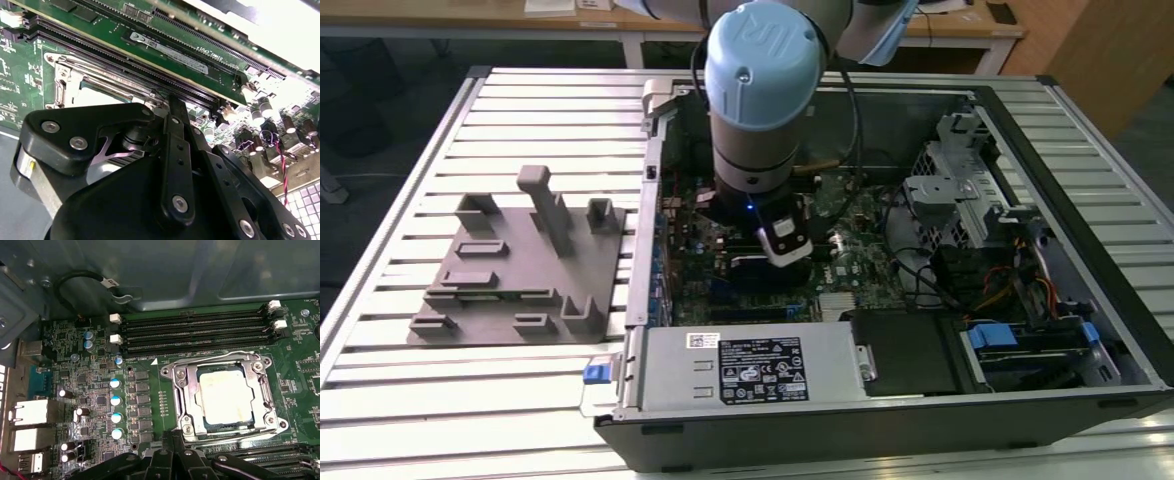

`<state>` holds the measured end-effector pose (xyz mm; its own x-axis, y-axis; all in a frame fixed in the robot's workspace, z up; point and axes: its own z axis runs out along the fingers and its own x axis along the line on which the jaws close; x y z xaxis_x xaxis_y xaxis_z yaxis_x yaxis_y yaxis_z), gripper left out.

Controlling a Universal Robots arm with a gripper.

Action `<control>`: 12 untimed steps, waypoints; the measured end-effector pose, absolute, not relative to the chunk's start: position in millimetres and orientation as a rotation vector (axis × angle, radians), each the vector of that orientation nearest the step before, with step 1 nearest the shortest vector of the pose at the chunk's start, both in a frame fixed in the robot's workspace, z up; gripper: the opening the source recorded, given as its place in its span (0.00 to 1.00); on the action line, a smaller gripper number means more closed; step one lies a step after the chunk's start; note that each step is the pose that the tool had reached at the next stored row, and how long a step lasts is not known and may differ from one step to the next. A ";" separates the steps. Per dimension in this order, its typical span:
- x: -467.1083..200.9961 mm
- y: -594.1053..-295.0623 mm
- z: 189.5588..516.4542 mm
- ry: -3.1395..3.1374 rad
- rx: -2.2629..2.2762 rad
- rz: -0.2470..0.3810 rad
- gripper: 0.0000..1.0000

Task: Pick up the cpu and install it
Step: 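Install the second cpu locking lever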

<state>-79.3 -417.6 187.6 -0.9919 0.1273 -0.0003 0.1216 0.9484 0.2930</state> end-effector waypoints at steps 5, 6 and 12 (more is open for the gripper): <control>-79.6 -417.6 187.4 3.082 0.197 0.461 0.11; -79.6 -417.6 187.5 3.082 0.197 0.461 0.11; -79.6 -417.6 196.0 3.082 0.197 0.461 0.11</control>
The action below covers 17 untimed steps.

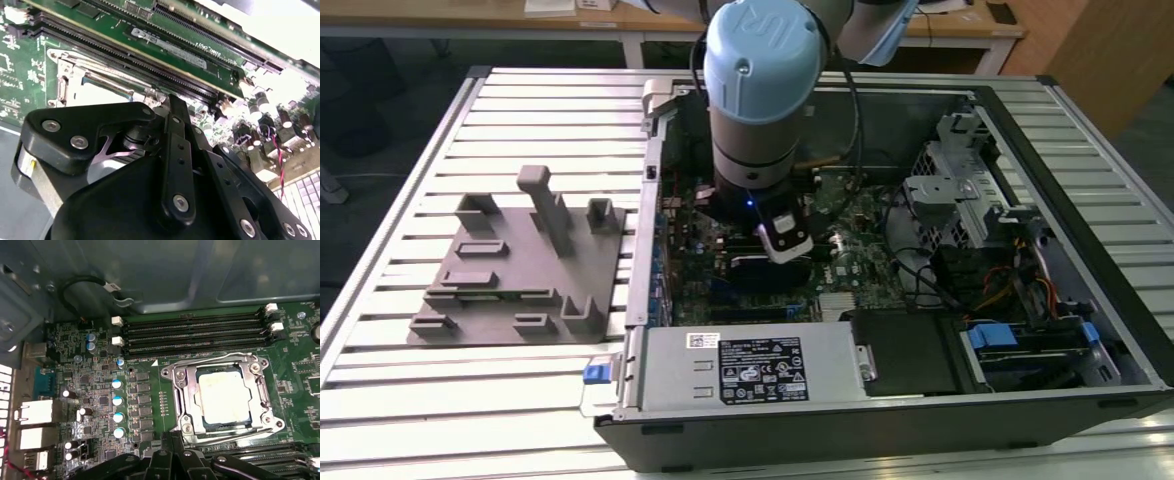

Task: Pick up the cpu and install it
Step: 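Install the second cpu locking lever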

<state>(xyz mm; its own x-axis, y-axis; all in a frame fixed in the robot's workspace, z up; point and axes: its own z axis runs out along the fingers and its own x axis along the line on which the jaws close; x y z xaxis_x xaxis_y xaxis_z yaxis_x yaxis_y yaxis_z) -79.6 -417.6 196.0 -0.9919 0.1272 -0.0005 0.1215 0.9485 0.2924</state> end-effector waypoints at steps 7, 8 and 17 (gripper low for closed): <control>-79.6 -417.6 209.5 3.082 0.197 0.460 0.11; -79.6 -417.6 211.2 3.082 0.197 0.460 0.11; -76.7 -415.3 214.5 3.081 0.207 0.458 0.11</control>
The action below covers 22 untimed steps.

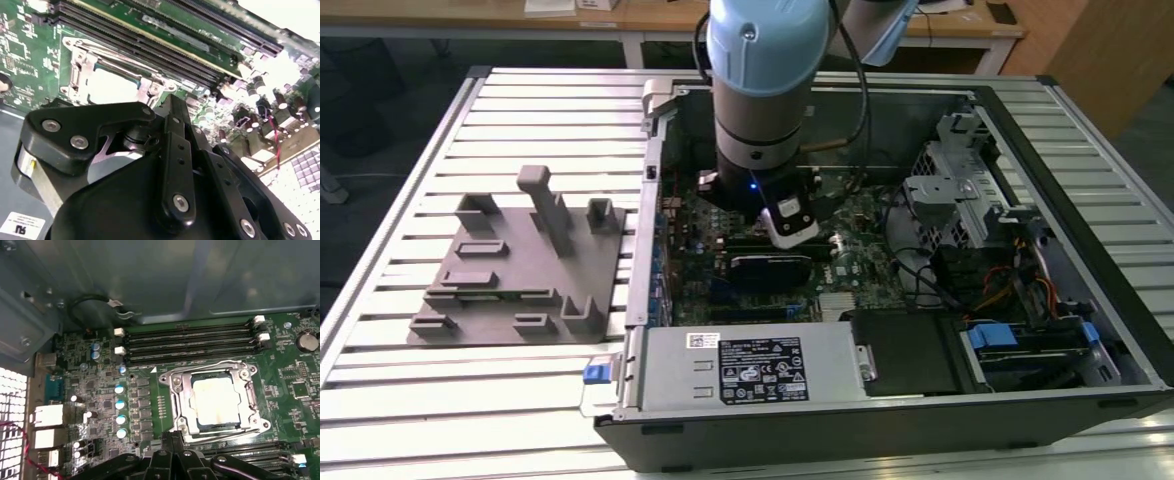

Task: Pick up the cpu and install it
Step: 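Install the second cpu locking lever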

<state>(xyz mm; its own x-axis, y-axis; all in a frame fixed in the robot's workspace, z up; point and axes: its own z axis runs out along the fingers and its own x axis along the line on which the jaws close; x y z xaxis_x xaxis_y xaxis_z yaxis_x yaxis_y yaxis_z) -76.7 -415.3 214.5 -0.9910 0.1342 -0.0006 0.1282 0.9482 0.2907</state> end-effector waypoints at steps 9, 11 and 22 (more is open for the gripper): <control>-67.9 -404.9 214.5 3.079 0.233 0.432 0.11; -66.7 -402.5 214.5 3.079 0.236 0.417 0.11; -54.2 -392.0 214.5 3.080 0.262 0.357 0.11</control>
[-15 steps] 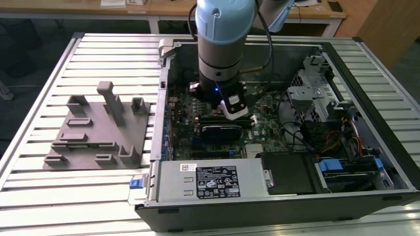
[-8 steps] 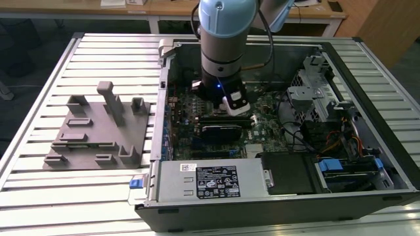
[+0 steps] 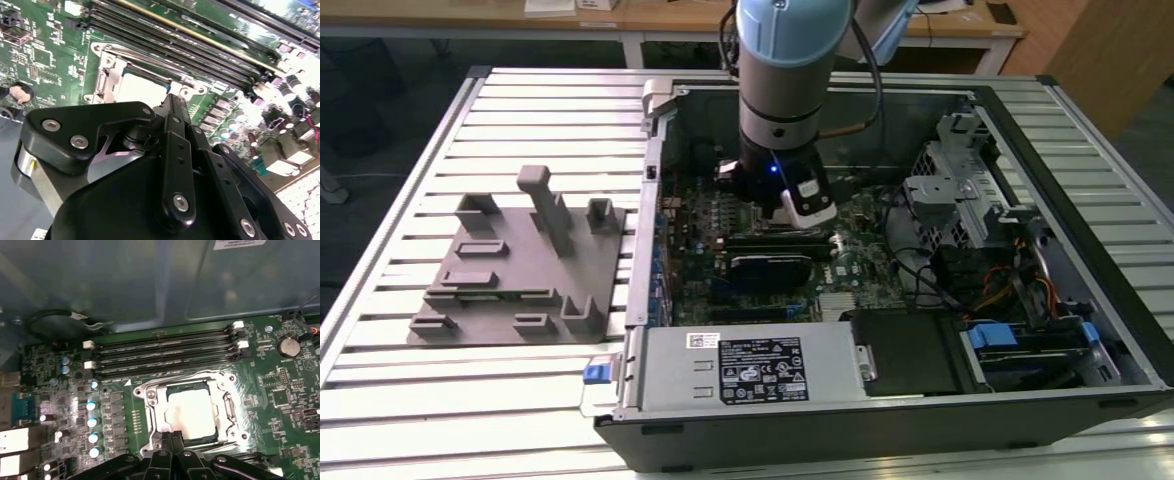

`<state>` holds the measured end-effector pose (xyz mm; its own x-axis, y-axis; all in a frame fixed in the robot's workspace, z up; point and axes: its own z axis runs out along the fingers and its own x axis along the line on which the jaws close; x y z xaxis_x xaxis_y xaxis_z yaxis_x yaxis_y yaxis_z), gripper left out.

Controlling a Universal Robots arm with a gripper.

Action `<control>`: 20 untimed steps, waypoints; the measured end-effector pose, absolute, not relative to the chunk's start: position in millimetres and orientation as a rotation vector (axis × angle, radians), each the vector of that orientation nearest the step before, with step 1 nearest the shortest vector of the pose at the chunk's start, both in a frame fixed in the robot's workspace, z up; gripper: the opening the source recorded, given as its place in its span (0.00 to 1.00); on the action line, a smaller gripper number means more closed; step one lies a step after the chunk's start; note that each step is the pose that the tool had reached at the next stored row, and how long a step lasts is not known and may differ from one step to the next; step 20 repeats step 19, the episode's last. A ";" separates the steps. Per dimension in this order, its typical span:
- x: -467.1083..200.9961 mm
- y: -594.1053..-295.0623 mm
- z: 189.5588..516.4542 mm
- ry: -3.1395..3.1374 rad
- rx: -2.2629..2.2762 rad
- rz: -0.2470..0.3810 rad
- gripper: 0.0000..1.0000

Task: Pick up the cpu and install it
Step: 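Install the second cpu locking lever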

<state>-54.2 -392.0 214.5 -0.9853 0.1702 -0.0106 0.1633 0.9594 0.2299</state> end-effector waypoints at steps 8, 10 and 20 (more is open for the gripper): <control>-42.6 -382.7 214.4 3.079 0.273 0.333 0.11; -38.7 -380.7 214.3 3.079 0.275 0.329 0.11; -35.2 -379.1 214.4 3.079 0.277 0.325 0.11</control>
